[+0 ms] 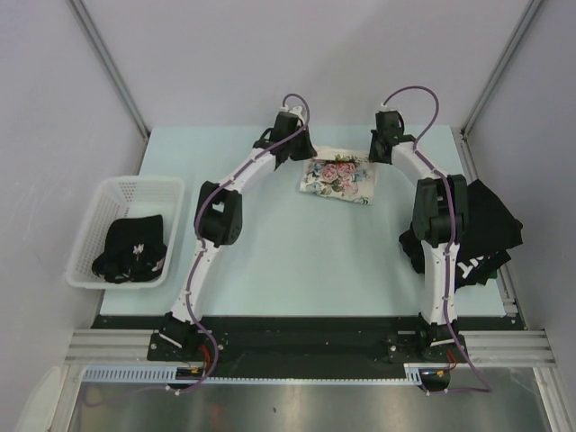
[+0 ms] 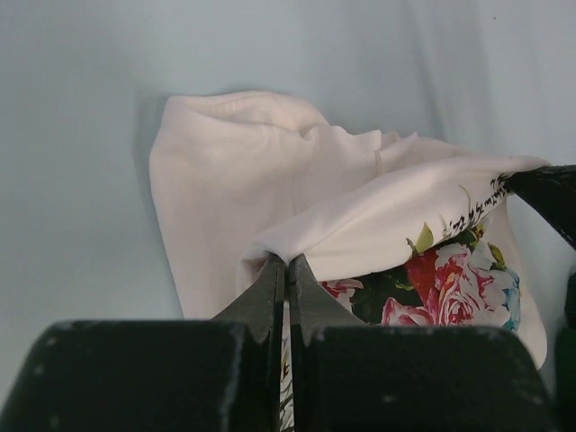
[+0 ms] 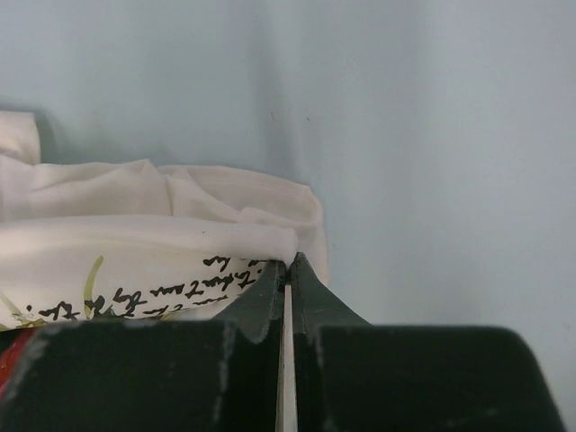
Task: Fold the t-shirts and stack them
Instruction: Fold the long partially folded tshirt into a neat square
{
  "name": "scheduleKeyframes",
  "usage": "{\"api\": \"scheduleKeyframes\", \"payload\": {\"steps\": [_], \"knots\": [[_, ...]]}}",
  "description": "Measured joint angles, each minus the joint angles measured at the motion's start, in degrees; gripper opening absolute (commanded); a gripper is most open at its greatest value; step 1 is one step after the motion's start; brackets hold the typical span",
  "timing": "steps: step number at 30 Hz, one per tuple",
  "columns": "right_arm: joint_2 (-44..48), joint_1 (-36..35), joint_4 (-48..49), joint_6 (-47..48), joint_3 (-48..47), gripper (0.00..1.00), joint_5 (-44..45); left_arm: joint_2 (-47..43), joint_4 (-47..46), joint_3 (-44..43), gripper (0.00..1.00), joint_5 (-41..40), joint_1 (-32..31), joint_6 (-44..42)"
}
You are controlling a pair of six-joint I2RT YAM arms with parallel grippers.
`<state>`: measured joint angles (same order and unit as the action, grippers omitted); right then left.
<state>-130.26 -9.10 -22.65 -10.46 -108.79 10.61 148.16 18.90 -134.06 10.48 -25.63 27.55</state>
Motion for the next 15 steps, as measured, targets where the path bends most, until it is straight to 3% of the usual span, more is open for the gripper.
{"api": "scheduleKeyframes", "payload": {"steps": [10, 11, 12, 13, 15], "knots": [[-0.4, 0.9, 0.4, 0.0, 0.0, 0.00, 0.0, 1.2, -4.5, 0.0, 0.14, 2.4, 0.3, 2.5], [-0.4, 1.0, 0.5, 0.0, 0.0, 0.00, 0.0, 1.2, -4.8, 0.0, 0.26, 2.3, 0.3, 2.6], [-0.4, 1.1, 0.4, 0.0, 0.0, 0.00, 0.0, 1.2, -5.0, 0.0, 0.32, 2.2, 0.4, 2.6], [-0.5, 1.2, 0.4, 0.0, 0.0, 0.06, 0.1, 1.2, -5.2, 0.0, 0.35, 2.0, 0.5, 2.6], [-0.6, 1.7, 0.2, 0.0, 0.0, 0.26, 0.3, 1.2, -5.6, 0.0, 0.51, 1.6, 0.9, 3.0]]}}
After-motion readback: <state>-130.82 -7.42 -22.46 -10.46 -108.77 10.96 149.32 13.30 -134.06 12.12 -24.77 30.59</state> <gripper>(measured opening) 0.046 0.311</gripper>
